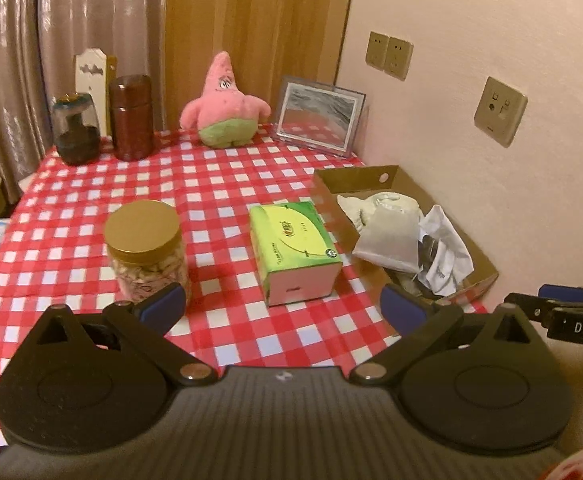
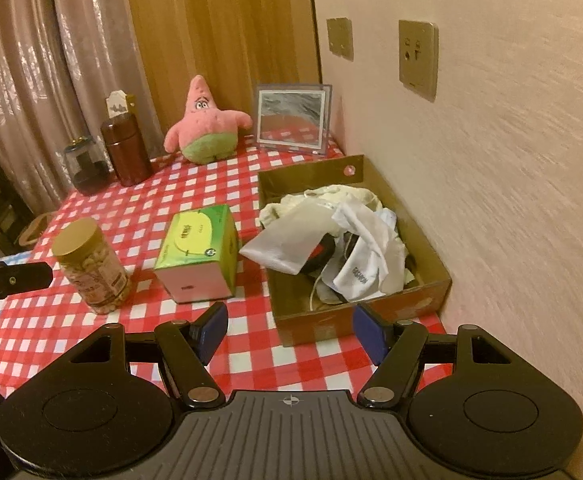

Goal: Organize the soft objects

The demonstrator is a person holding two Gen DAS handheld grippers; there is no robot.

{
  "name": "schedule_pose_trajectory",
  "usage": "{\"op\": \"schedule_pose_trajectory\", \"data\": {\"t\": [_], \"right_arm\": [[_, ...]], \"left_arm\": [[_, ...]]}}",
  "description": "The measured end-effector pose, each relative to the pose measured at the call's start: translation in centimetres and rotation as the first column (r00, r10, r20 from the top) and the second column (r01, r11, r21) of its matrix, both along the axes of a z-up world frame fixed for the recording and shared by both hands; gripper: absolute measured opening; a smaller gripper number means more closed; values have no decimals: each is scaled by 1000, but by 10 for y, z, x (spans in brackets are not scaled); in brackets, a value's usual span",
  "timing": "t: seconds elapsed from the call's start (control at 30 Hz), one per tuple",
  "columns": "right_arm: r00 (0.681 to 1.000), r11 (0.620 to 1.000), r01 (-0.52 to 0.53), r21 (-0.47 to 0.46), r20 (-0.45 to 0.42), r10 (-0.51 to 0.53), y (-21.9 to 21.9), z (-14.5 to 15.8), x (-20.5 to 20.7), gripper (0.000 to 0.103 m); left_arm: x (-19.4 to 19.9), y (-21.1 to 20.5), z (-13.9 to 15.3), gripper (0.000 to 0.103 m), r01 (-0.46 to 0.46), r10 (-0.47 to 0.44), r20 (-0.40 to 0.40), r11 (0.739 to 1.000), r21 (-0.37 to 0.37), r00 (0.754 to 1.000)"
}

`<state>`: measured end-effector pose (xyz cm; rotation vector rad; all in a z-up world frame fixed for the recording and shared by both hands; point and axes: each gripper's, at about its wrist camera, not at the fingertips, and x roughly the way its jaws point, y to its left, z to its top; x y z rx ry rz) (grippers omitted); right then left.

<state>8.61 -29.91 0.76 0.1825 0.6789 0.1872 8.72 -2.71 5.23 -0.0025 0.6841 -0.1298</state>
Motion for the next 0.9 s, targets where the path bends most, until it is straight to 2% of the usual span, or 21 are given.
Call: {"op": "schedule_pose_trajectory", "data": {"t": [0.1,0.3,0.43,0.67,0.9], "right_arm": [[1000,1000,2,-3,13,-2,1,0,-7,69],[1000,1000,-10,-5,26,10,-4,3,-16,69],[999,1000,-23,-14,44,24,-5,8,-24,69],[998,1000,-30,2,61,29,-1,16,-46,69],[996,1000,11,1,88,-11,12,23,-75,69]], "left_arm": [[-13,-3,2,103,-27,26,28,999,46,999],[-37,-5,5,103,-33,32,53,999,16,998],[-51,-11,8,103,-35,32,56,999,41,998],[-74,-16,11,103,-49,46,93,999,23,995],[-96,-14,14,102,8,-12,104,999,31,994]]}}
